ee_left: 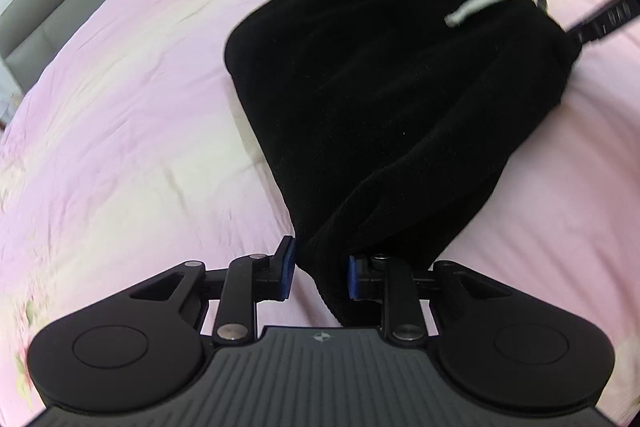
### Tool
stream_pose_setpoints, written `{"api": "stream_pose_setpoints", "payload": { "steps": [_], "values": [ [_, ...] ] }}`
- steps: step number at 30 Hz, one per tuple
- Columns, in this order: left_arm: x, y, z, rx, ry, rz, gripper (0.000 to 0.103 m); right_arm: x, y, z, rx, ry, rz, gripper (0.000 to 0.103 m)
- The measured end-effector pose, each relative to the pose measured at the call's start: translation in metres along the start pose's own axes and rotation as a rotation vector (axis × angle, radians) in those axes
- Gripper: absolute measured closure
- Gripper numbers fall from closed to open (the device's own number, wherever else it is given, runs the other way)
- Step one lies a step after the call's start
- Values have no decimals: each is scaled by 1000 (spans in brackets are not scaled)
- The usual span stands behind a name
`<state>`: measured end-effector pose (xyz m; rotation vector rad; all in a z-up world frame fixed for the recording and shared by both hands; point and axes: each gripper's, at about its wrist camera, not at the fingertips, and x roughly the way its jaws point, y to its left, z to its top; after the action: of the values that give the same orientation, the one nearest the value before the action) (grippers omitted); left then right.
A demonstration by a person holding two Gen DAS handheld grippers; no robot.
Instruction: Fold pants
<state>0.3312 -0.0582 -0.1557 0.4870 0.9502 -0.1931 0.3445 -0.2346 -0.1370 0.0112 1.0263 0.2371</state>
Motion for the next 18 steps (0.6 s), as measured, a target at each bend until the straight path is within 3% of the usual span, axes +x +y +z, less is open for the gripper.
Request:
{"api": "stream_pose_setpoints", "payload": {
  "steps": [8,18],
  "values": [
    [24,8,-8,-82,35,-61,74,19,-11,-5,28,14,34,75],
    [-8,11,-6,-71,95,-96,73,10,-13,-8,54,51,-2,78]
  ]
}}
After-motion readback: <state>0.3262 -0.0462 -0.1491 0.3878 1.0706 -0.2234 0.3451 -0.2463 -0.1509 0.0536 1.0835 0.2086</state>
